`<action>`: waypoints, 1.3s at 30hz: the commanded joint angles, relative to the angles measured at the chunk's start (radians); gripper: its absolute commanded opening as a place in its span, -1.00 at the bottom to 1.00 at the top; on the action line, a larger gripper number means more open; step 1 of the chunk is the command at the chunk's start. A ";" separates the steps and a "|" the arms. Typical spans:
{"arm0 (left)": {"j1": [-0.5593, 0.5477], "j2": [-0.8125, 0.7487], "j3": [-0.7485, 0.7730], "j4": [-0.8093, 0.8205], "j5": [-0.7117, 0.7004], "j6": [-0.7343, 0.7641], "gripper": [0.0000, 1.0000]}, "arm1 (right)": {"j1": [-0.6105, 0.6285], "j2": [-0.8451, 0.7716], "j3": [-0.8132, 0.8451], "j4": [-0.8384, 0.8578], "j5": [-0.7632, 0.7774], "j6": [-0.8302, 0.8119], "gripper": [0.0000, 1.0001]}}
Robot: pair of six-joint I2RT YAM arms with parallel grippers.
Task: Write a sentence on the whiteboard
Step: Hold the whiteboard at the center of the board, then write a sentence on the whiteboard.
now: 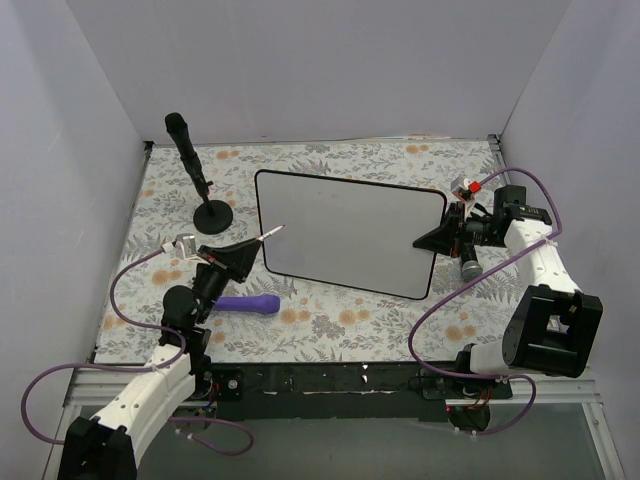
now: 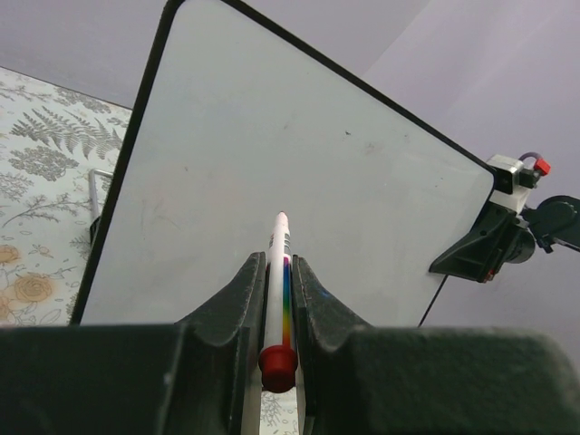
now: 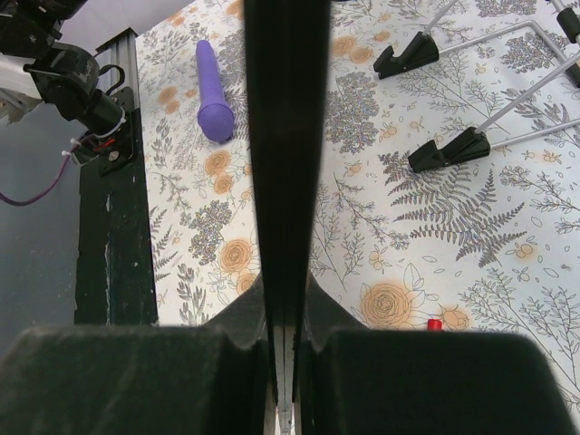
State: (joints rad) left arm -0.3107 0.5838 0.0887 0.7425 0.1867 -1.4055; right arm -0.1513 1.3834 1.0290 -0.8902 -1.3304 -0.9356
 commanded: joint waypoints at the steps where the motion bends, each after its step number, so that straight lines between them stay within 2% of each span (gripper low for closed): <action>1: 0.002 0.044 0.013 0.109 -0.053 0.048 -1.00 | -0.001 -0.004 0.011 -0.018 0.030 -0.028 -0.97; 5: 0.002 0.042 0.028 0.098 -0.141 0.085 -1.00 | -0.001 -0.006 0.011 -0.016 0.031 -0.028 -0.97; 13: 0.004 0.054 0.022 0.090 -0.173 0.117 -1.00 | -0.001 0.000 0.013 -0.018 0.030 -0.026 -0.97; 25: 0.004 0.234 0.051 0.241 -0.174 0.132 -1.00 | 0.001 -0.001 0.013 -0.016 0.036 -0.025 -0.97; 39: 0.002 0.275 0.048 0.268 -0.174 0.148 -1.00 | 0.001 0.003 0.011 -0.016 0.034 -0.026 -0.97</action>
State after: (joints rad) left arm -0.3107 0.8417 0.1108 0.9760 0.0307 -1.2785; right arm -0.1513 1.3899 1.0290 -0.8913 -1.3319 -0.9390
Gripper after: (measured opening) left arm 0.109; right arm 0.098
